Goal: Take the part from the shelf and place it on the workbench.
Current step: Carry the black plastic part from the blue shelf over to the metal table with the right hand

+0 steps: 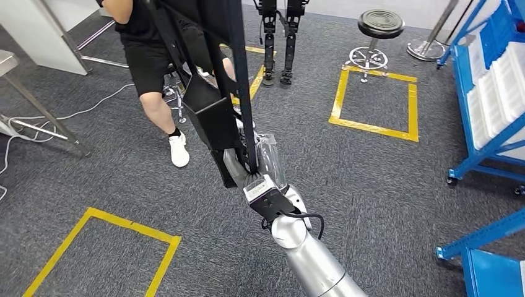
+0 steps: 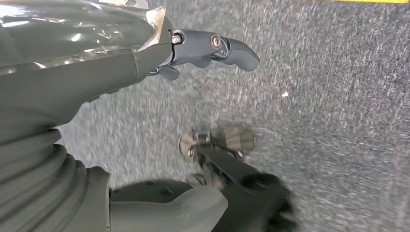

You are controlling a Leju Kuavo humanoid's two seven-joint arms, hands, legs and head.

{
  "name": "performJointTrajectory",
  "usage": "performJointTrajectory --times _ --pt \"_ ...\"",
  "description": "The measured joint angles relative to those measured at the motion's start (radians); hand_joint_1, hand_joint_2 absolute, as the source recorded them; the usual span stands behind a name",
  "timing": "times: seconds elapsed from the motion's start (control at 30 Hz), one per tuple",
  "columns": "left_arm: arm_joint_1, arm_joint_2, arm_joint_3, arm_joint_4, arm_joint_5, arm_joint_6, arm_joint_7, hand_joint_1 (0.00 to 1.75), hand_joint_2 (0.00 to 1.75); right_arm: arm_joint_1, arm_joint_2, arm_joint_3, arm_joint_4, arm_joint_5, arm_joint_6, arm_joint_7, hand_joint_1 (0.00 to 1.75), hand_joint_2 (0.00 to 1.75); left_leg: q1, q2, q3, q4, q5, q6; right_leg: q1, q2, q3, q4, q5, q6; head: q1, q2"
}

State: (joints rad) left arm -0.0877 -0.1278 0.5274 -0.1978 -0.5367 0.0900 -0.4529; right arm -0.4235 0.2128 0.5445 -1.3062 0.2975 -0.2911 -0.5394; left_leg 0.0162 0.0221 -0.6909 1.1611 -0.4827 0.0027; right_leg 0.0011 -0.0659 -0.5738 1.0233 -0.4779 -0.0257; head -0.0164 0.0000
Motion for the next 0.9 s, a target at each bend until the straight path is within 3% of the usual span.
performJointTrajectory --times 0.07,0.1,0.17,0.2,0.27,0.33,0.4,0.43,0.47,0.53,0.6,0.67,0.7,0.77,0.83,0.9 --pt "-0.003 0.0 0.001 0.0 0.007 -0.016 0.0 0.0 1.75 -0.002 0.002 0.0 0.0 -0.001 0.006 0.0 1.75 1.75 -0.011 0.034 0.058 -0.109 0.038 0.012 0.007 -0.017 0.004 0.0 -0.005 0.004 0.001 0.0" --pt "-0.005 0.0 0.003 0.0 0.015 -0.029 0.0 0.0 1.75 -0.003 0.003 -0.001 0.0 -0.002 0.008 -0.001 1.75 1.75 -0.017 0.041 0.068 -0.131 0.04 0.017 0.01 -0.025 0.005 0.0 -0.007 0.007 0.001 0.0" --pt "-0.006 0.0 0.013 0.0 0.041 -0.071 -0.002 0.0 1.75 -0.005 0.005 -0.001 0.0 -0.004 0.013 -0.001 1.75 1.75 -0.023 0.023 0.068 -0.139 0.04 0.026 0.011 -0.043 0.009 -0.003 -0.01 0.016 0.001 0.0" --pt "-0.005 0.0 0.021 0.0 0.054 -0.097 -0.004 0.0 1.75 -0.005 0.006 -0.002 0.0 -0.005 0.017 -0.001 1.75 1.75 -0.021 0.012 0.073 -0.147 0.044 0.03 0.01 -0.04 0.009 0.0 -0.014 0.021 0.001 0.0" --pt "-0.004 0.0 0.032 0.0 0.068 -0.132 -0.009 0.0 1.75 -0.006 0.008 -0.004 0.0 -0.006 0.022 -0.002 1.75 1.75 -0.015 -0.007 0.086 -0.164 0.055 0.042 0.007 0.001 -0.009 0.045 -0.038 0.024 0.002 0.0" --pt "-0.006 0.001 0.039 0.0 0.073 -0.145 -0.011 0.0 1.75 -0.004 0.005 -0.009 0.001 -0.007 0.023 -0.003 1.75 1.75 -0.011 -0.03 0.09 -0.17 0.06 0.048 0.001 0.05 -0.067 0.167 -0.088 0.019 0.004 0.0" --pt "-0.006 0.001 0.046 0.0 0.076 -0.149 -0.012 0.0 1.75 0.001 0.0 -0.013 0.003 -0.006 0.023 -0.003 1.75 1.75 -0.011 -0.058 0.089 -0.17 0.059 0.048 -0.005 0.062 -0.124 0.271 -0.12 0.023 0.007 0.0" --pt "-0.005 0.001 0.05 0.0 0.076 -0.15 -0.012 0.0 1.75 0.002 -0.002 -0.014 0.004 -0.006 0.023 -0.003 1.75 1.75 -0.01 -0.072 0.09 -0.169 0.059 0.047 -0.009 0.063 -0.128 0.272 -0.114 0.032 0.008 0.0" --pt "-0.004 0.001 0.052 0.0 0.076 -0.151 -0.012 0.0 1.75 0.002 -0.003 -0.015 0.004 -0.006 0.023 -0.003 1.75 1.75 -0.009 -0.086 0.09 -0.168 0.058 0.045 -0.012 0.065 -0.112 0.234 -0.092 0.044 0.008 0.0" --pt "-0.002 0.0 0.055 0.0 0.076 -0.152 -0.012 0.0 1.75 0.002 -0.004 -0.015 0.004 -0.007 0.023 -0.003 1.75 1.75 -0.006 -0.112 0.09 -0.16 0.054 0.037 -0.022 0.088 -0.048 0.094 -0.032 0.064 0.009 0.0" --pt "-0.002 0.001 0.055 0.0 0.076 -0.152 -0.012 0.0 1.75 0.001 -0.004 -0.015 0.005 -0.006 0.023 -0.003 1.75 1.75 -0.006 -0.131 0.084 -0.15 0.049 0.023 -0.025 0.106 -0.008 0.011 -0.001 0.063 0.01 0.0" --pt "0.002 0.001 0.055 0.0 0.076 -0.152 -0.012 0.0 1.75 0.001 -0.004 -0.015 0.005 -0.006 0.023 -0.003 1.75 1.75 -0.003 -0.143 0.079 -0.151 0.05 0.011 -0.022 0.097 -0.002 0.004 0.003 0.05 0.01 0.0" --pt "0.004 0.001 0.056 0.0 0.076 -0.152 -0.012 0.0 1.75 0.001 -0.002 -0.015 0.005 -0.006 0.024 -0.003 1.75 1.75 -0.001 -0.139 0.077 -0.15 0.049 0.006 -0.023 0.09 -0.001 0.003 0.006 0.044 0.009 0.0" --pt "0.004 0.001 0.056 0.0 0.076 -0.153 -0.012 0.0 1.75 0.0 0.004 -0.015 0.005 -0.007 0.025 -0.003 1.75 1.75 -0.001 -0.094 0.058 -0.11 0.024 -0.003 -0.026 0.074 0.002 -0.002 0.009 0.031 0.004 0.0" --pt "0.002 0.001 0.056 0.0 0.075 -0.155 -0.012 0.0 1.75 0.0 0.007 -0.016 0.005 -0.008 0.026 -0.004 1.75 1.75 0.0 -0.042 0.003 0.001 -0.034 -0.01 -0.023 0.054 0.003 -0.003 0.006 0.021 -0.001 0.0" --pt "0.002 0.001 0.056 0.0 0.073 -0.155 -0.012 0.0 1.75 0.0 0.006 -0.016 0.007 -0.008 0.03 -0.004 1.75 1.75 0.003 -0.029 -0.058 0.113 -0.073 -0.015 -0.018 0.031 0.003 -0.003 0.003 0.015 -0.002 0.0"
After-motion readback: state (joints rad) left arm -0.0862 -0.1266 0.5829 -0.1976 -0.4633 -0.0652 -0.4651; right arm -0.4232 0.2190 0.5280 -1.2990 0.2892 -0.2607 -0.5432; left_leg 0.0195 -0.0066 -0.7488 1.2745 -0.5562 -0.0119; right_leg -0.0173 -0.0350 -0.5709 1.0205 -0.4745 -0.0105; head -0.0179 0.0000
